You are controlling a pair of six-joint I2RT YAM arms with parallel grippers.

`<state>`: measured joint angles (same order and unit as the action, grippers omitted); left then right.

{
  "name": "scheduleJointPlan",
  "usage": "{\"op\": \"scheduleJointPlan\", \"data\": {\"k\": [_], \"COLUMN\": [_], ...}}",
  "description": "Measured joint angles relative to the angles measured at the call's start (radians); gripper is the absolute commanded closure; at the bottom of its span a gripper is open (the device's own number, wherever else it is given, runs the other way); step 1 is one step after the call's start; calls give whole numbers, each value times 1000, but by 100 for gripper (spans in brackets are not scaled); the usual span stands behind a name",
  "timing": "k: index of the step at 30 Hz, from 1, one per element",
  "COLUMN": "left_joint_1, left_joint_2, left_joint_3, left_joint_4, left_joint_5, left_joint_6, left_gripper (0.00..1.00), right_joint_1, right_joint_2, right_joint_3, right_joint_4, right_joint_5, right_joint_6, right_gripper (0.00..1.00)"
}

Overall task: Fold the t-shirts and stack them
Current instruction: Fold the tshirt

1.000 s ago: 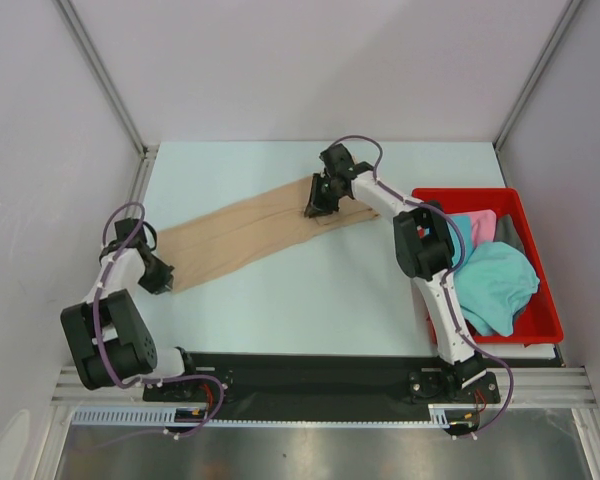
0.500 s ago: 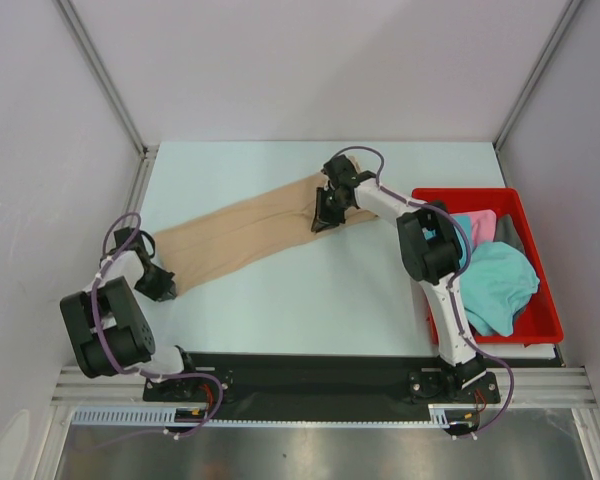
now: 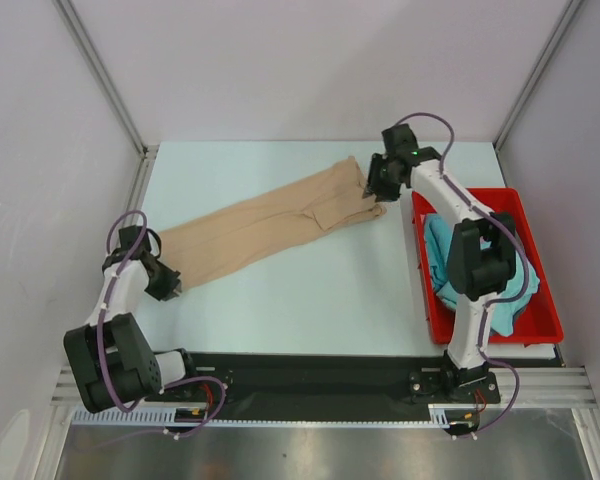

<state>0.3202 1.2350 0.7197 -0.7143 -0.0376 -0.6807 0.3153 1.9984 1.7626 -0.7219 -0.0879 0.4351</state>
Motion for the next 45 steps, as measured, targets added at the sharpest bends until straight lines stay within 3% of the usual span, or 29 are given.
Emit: {"op": "scheduleJointPlan", "data": {"k": [3, 11, 19, 27, 31, 32, 34, 45], "left_joint_1": [-2, -2, -2, 5, 10, 11, 12, 37], "left_joint_2": [37, 137, 187, 194, 204, 209, 217, 251], "left_joint_3": [0, 0, 1, 5, 12, 15, 21, 42], "left_joint_4": [5, 24, 39, 38, 32, 29, 24, 6], "left_joint_5": [13, 42, 43, 47, 51, 53, 55, 79], "left_joint_6": [0, 0, 8, 8, 8, 8, 8, 8], "left_gripper": [84, 85, 85, 86, 86, 86, 88, 91], "right_joint_1": [-67, -68, -82, -97, -97, -97, -97, -90], "right_joint_2": [-13, -3, 23, 78, 81, 81, 81, 40], "right_joint_3": [-66, -264, -282, -282, -282, -282, -285, -388], "right_joint_4": [50, 192, 308, 357, 377, 385, 408, 608], "right_joint_5": [63, 109, 106, 94, 76, 72, 72, 230], "right_joint_6": [-33, -85, -100, -119, -126, -130, -145, -327], "right_gripper": [66, 60, 61, 70, 82, 92, 100, 100]}}
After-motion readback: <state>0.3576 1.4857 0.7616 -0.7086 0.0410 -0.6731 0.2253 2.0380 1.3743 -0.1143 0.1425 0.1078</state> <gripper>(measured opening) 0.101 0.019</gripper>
